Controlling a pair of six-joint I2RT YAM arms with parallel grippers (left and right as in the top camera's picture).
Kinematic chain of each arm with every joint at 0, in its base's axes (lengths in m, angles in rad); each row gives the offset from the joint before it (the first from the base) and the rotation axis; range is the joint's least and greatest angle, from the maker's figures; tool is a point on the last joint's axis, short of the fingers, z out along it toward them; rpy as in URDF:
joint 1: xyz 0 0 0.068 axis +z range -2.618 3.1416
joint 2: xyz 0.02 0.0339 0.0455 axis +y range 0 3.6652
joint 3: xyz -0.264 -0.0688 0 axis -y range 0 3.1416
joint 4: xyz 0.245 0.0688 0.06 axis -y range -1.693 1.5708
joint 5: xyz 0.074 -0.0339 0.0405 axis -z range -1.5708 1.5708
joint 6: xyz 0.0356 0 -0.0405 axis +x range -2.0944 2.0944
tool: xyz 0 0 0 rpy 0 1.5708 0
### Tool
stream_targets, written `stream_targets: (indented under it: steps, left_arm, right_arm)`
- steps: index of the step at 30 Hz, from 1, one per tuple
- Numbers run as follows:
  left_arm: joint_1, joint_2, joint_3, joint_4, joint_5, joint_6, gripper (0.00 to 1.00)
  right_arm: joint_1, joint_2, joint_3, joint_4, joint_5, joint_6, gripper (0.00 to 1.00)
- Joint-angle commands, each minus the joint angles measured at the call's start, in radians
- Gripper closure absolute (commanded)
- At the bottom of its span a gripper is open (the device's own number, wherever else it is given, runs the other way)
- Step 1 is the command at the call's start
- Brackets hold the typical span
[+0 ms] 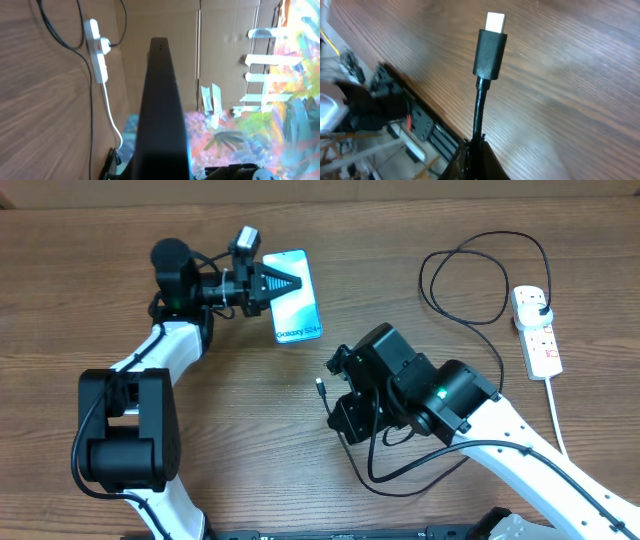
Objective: Plug charger to phone and switch on socket
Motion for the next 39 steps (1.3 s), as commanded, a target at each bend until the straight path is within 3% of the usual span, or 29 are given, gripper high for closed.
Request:
stream_targets:
  steps: [1, 8, 29, 33, 39]
  left_arm:
    - [-0.023, -0.006, 0.035, 0.011, 0.019, -0.013, 0.96]
    - [-0.066, -0.006, 0.035, 0.012, 0.023, 0.005, 0.96]
    - [-0.09, -0.006, 0.035, 0.011, -0.042, -0.005, 0.96]
    - [-0.108, -0.006, 0.035, 0.011, -0.096, -0.001, 0.96]
    - [-0.111, -0.006, 0.035, -0.005, -0.101, 0.099, 0.96]
  right_arm:
    - [0.002, -0.008, 0.005, 0.068, 0.003, 0.079, 0.96]
    - [0.0, -0.008, 0.005, 0.1, 0.114, 0.126, 0.96]
    - [0.001, -0.008, 0.005, 0.151, 0.141, 0.133, 0.96]
    - [0.001, -0.008, 0.005, 0.076, 0.148, 0.083, 0.96]
    - [0.005, -0.008, 0.005, -0.049, 0.254, 0.054, 0.96]
